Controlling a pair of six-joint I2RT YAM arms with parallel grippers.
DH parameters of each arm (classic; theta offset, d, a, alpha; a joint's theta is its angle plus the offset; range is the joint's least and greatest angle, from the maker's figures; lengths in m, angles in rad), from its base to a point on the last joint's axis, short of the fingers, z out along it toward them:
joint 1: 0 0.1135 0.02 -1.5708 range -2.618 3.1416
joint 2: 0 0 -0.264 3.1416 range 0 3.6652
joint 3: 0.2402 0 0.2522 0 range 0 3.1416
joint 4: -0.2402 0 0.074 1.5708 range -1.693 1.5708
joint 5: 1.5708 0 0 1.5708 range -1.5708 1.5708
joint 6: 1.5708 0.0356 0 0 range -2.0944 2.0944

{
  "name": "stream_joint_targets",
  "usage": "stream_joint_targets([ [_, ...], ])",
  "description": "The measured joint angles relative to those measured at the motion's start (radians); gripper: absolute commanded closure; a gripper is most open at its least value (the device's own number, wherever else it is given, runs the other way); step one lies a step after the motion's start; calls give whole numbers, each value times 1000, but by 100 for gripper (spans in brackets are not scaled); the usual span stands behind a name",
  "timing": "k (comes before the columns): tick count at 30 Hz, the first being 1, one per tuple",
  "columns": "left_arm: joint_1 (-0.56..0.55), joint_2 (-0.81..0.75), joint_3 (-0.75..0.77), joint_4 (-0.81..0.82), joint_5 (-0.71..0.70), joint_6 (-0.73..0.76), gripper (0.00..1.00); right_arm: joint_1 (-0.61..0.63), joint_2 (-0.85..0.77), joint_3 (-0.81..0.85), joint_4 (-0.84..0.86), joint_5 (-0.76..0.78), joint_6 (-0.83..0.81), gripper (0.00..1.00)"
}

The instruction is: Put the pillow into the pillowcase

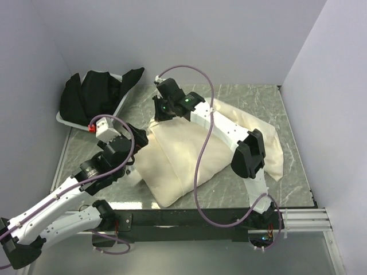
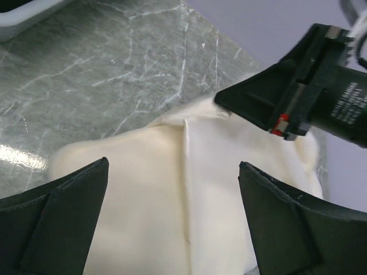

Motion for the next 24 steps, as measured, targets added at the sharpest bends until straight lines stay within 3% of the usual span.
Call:
stream_joint_targets([
  [3, 23, 1, 15, -27, 10, -14, 1, 0, 3, 47, -13, 22, -2, 45],
  [5, 49, 0, 10, -58, 46, -44, 1, 6, -51, 39, 18, 63, -9, 35],
  [9, 55, -29, -53, -68, 85, -134, 1, 21, -167, -77, 35, 142, -17, 32],
  [17, 55, -217, -470, -42, 263, -359, 1, 193, -548, -697, 164, 245, -13, 32],
  [20, 55, -262, -568, 69, 319, -367, 1, 256, -542, -816, 188, 255, -11, 32],
  [24, 55, -292, -672, 247, 368, -368, 3, 298, -460, -853, 201, 276, -1, 34],
])
